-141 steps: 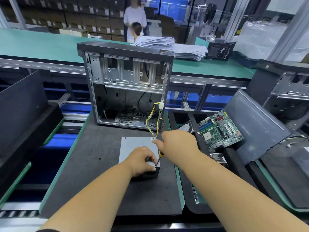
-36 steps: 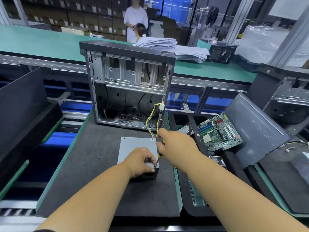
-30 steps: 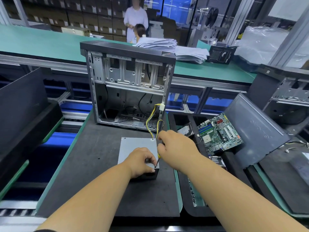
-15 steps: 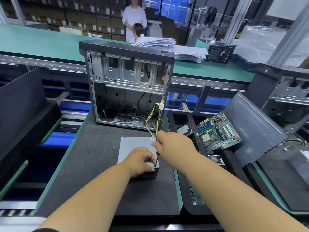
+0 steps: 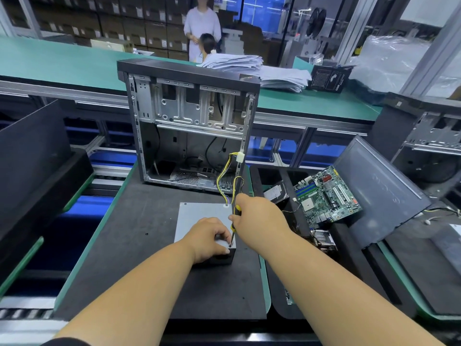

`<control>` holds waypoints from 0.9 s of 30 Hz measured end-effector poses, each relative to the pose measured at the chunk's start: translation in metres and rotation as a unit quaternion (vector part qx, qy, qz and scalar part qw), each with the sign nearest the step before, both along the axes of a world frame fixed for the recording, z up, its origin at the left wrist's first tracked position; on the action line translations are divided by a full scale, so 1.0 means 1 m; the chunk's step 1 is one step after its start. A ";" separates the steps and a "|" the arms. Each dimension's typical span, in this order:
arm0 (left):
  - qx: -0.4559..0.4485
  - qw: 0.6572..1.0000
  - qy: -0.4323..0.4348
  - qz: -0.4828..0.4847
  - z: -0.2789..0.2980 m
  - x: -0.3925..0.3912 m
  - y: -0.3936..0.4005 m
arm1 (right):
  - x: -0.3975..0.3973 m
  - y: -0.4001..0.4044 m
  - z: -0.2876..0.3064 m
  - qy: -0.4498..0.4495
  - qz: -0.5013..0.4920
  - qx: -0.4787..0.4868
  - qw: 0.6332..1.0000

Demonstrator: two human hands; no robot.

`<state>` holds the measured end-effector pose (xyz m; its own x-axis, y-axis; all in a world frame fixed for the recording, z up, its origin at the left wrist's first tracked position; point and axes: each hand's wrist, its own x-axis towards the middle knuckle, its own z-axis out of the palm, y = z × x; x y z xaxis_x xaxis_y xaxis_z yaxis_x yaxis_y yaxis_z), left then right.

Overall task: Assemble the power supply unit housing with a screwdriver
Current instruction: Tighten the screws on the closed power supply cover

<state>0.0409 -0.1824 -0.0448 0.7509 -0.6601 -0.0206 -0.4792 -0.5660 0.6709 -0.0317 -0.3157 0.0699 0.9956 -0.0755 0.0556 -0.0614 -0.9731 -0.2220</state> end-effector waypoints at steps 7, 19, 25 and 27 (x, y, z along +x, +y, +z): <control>0.009 1.000 -0.007 0.009 0.000 -0.006 0.000 | 0.004 -0.001 0.003 0.014 -0.011 0.014 1.000; -0.172 0.936 0.068 0.301 0.016 -0.049 0.049 | -0.011 -0.020 0.004 -0.123 0.033 0.287 0.949; -0.217 0.886 0.067 0.405 0.013 -0.063 0.095 | -0.004 0.006 0.002 -0.088 0.048 0.403 0.910; -0.206 0.873 0.066 0.437 0.011 -0.057 0.111 | 0.002 0.018 0.001 -0.082 0.055 0.413 0.906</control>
